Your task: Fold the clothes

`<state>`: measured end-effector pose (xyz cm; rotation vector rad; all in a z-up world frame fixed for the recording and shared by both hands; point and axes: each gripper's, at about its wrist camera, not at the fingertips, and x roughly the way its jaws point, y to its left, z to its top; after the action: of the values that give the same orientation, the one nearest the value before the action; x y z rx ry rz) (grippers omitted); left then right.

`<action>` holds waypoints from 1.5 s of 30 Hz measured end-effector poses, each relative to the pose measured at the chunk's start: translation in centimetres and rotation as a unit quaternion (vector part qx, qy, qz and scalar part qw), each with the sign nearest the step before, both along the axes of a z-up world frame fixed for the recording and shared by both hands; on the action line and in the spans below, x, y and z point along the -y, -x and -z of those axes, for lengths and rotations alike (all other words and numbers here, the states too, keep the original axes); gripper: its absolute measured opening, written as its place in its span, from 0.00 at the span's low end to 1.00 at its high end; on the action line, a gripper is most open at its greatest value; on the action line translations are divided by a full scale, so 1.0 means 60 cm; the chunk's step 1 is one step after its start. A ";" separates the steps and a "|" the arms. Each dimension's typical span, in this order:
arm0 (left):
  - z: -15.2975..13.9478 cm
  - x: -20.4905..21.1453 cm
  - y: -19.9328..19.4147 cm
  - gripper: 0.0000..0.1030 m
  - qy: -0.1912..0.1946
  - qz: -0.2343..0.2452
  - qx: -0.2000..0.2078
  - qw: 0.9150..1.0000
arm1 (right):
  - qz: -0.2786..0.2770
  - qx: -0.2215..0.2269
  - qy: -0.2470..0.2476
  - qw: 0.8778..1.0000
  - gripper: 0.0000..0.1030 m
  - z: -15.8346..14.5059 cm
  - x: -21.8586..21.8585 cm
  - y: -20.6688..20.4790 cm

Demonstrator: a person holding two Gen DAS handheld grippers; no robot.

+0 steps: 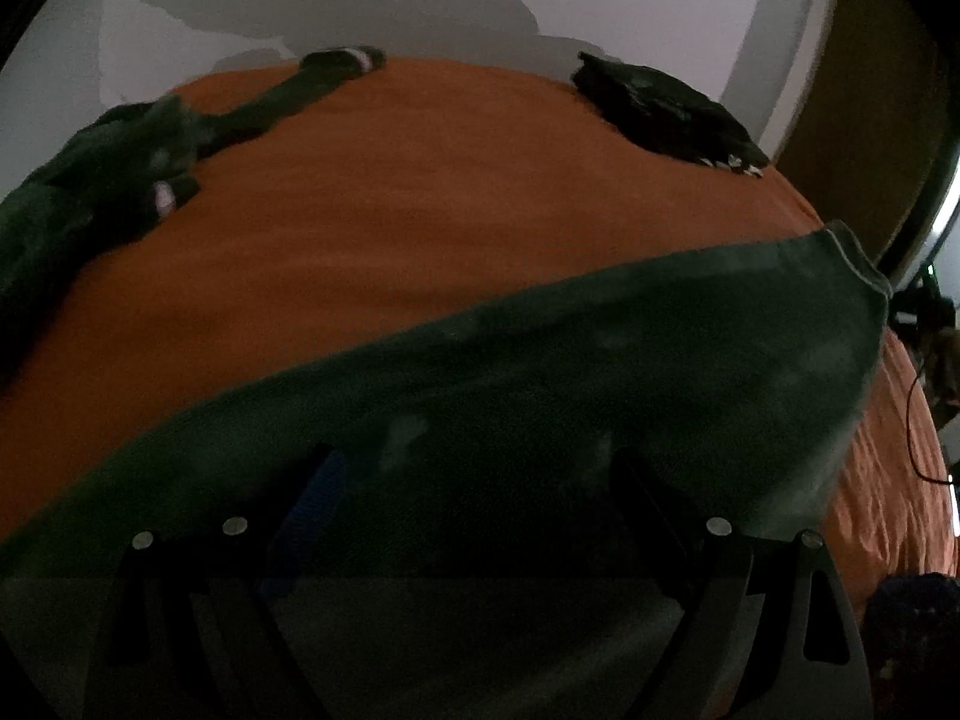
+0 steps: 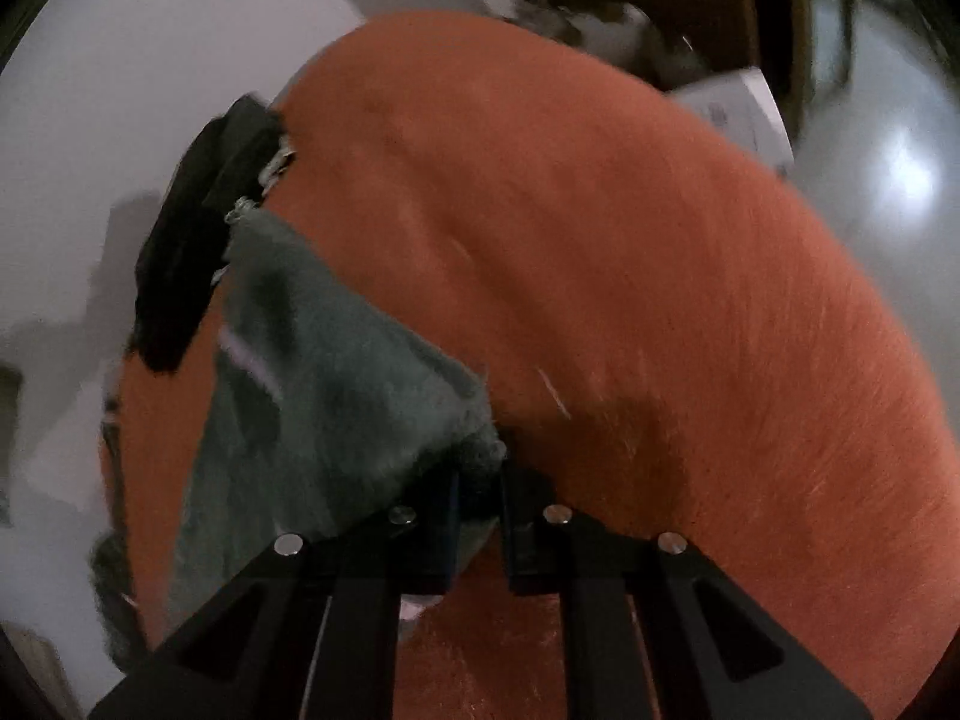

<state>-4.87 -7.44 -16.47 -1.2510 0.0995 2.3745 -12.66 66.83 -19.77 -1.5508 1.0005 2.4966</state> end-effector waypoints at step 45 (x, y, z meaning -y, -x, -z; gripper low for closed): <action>0.002 0.187 -0.078 0.88 -0.082 -0.201 0.068 0.974 | 0.025 -0.018 0.009 0.999 0.18 -0.051 0.003 -0.033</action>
<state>-0.20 -18.65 -16.57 -1.4574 -0.4225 2.5507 -10.70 66.66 -16.68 -1.4708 1.0557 2.4985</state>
